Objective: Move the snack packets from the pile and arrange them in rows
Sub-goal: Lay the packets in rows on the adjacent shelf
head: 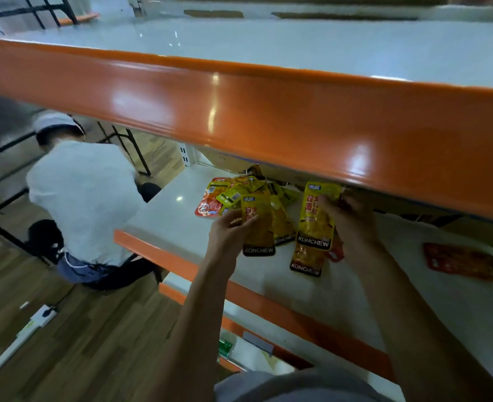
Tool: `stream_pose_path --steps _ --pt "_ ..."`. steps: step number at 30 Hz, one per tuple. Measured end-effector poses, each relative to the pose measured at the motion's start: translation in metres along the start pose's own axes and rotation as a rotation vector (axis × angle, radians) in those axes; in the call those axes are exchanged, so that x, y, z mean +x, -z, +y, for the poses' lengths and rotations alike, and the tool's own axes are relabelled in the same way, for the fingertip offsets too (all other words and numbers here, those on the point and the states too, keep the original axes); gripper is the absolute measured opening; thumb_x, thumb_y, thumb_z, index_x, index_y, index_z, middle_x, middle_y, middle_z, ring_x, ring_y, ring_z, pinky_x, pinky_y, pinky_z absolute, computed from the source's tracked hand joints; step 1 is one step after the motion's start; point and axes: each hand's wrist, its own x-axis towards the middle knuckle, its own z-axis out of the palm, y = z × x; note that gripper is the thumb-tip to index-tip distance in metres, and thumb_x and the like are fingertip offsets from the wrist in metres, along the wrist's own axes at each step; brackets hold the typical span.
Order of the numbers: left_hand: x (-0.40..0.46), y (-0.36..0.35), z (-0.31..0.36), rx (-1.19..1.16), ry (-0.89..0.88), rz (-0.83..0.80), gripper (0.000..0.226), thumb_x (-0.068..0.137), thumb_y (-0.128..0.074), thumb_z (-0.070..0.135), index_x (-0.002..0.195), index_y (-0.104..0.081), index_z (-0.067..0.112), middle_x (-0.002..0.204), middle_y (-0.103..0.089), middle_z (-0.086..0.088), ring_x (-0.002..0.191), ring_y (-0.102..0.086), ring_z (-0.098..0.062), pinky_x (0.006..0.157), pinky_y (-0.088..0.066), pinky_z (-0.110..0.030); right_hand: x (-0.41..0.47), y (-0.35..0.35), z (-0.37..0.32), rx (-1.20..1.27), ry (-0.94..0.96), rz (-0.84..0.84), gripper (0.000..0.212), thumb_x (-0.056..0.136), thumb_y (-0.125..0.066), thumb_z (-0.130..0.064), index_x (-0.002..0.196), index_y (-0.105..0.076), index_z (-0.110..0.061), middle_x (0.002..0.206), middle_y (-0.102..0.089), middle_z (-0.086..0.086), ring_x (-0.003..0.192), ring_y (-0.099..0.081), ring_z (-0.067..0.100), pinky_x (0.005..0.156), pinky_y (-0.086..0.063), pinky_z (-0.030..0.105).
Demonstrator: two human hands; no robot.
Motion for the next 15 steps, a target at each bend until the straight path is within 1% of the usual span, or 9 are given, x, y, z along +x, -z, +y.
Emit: stream_pose_path --steps 1,3,4,6,8,10,13,14,15 --pt "-0.002 -0.004 -0.001 -0.012 0.004 -0.012 0.006 0.086 -0.076 0.013 0.091 -0.073 0.013 0.09 -0.076 -0.012 0.083 -0.073 -0.029 0.074 -0.057 -0.037 0.0 0.005 0.007 0.015 -0.008 0.004 0.047 0.076 -0.082 -0.041 0.109 -0.067 -0.012 0.112 -0.07 0.012 0.102 -0.066 0.028 0.091 -0.055 0.046" --pt "-0.006 -0.013 -0.002 -0.044 0.016 -0.051 0.005 0.086 -0.075 0.013 0.091 -0.075 0.014 0.092 -0.076 -0.013 0.086 -0.072 -0.032 0.078 -0.055 -0.042 0.003 0.02 0.024 0.011 -0.033 0.001 0.057 0.065 -0.086 -0.047 0.105 -0.071 -0.011 0.106 -0.073 0.015 0.101 -0.068 0.039 0.088 -0.054 0.06" --pt "-0.009 -0.016 -0.003 -0.05 0.023 -0.075 0.004 0.086 -0.075 0.014 0.088 -0.076 0.016 0.091 -0.076 -0.011 0.085 -0.071 -0.031 0.075 -0.054 -0.04 0.001 0.026 0.029 0.031 -0.036 -0.017 0.046 0.071 -0.085 -0.04 0.105 -0.073 -0.012 0.105 -0.073 0.015 0.102 -0.068 0.04 0.087 -0.054 0.061" --pt "-0.014 -0.023 -0.006 -0.059 0.051 -0.114 0.005 0.087 -0.074 0.013 0.084 -0.073 0.016 0.087 -0.074 -0.009 0.079 -0.067 -0.027 0.062 -0.048 -0.029 -0.012 0.037 0.03 0.031 -0.08 -0.058 0.018 0.085 -0.075 -0.02 0.102 -0.075 -0.016 0.106 -0.073 0.016 0.101 -0.069 0.036 0.087 -0.056 0.056" --pt "-0.019 -0.028 -0.008 -0.051 0.069 -0.147 0.007 0.088 -0.072 0.01 0.085 -0.066 0.008 0.083 -0.067 -0.01 0.069 -0.06 -0.022 0.049 -0.04 -0.021 -0.023 0.05 0.029 0.009 -0.104 -0.076 0.015 0.09 -0.067 -0.007 0.099 -0.074 -0.017 0.108 -0.071 0.022 0.096 -0.07 0.033 0.085 -0.058 0.053" --pt "-0.021 -0.032 -0.011 -0.023 0.074 -0.212 0.011 0.089 -0.07 0.01 0.089 -0.06 0.005 0.073 -0.058 -0.007 0.056 -0.051 -0.016 0.041 -0.031 -0.018 -0.033 0.062 0.03 0.001 -0.096 -0.04 0.018 0.091 -0.066 -0.004 0.098 -0.072 -0.019 0.104 -0.072 0.019 0.096 -0.07 0.032 0.088 -0.056 0.052" --pt "-0.027 -0.037 -0.014 -0.02 0.11 -0.294 0.011 0.088 -0.07 0.01 0.085 -0.06 0.006 0.064 -0.057 -0.001 0.053 -0.051 -0.016 0.044 -0.031 -0.02 -0.051 0.081 0.035 -0.018 -0.095 0.079 0.017 0.087 -0.07 -0.006 0.102 -0.072 -0.015 0.104 -0.074 0.013 0.095 -0.071 0.029 0.088 -0.057 0.048" --pt "-0.03 -0.039 -0.014 -0.028 0.124 -0.328 0.013 0.086 -0.073 0.012 0.086 -0.061 0.006 0.068 -0.058 -0.005 0.058 -0.052 -0.02 0.048 -0.033 -0.022 -0.06 0.086 0.035 0.0 -0.099 0.103 0.02 0.087 -0.071 -0.007 0.107 -0.071 -0.011 0.106 -0.073 0.014 0.093 -0.072 0.027 0.084 -0.059 0.045" --pt "-0.033 -0.042 -0.014 -0.034 0.14 -0.363 0.016 0.084 -0.074 0.014 0.089 -0.062 0.004 0.074 -0.059 -0.01 0.065 -0.055 -0.023 0.053 -0.037 -0.026 -0.069 0.092 0.038 0.009 -0.096 0.139 0.024 0.086 -0.071 -0.007 0.11 -0.07 -0.007 0.106 -0.073 0.016 0.085 -0.073 0.022 0.074 -0.06 0.037"
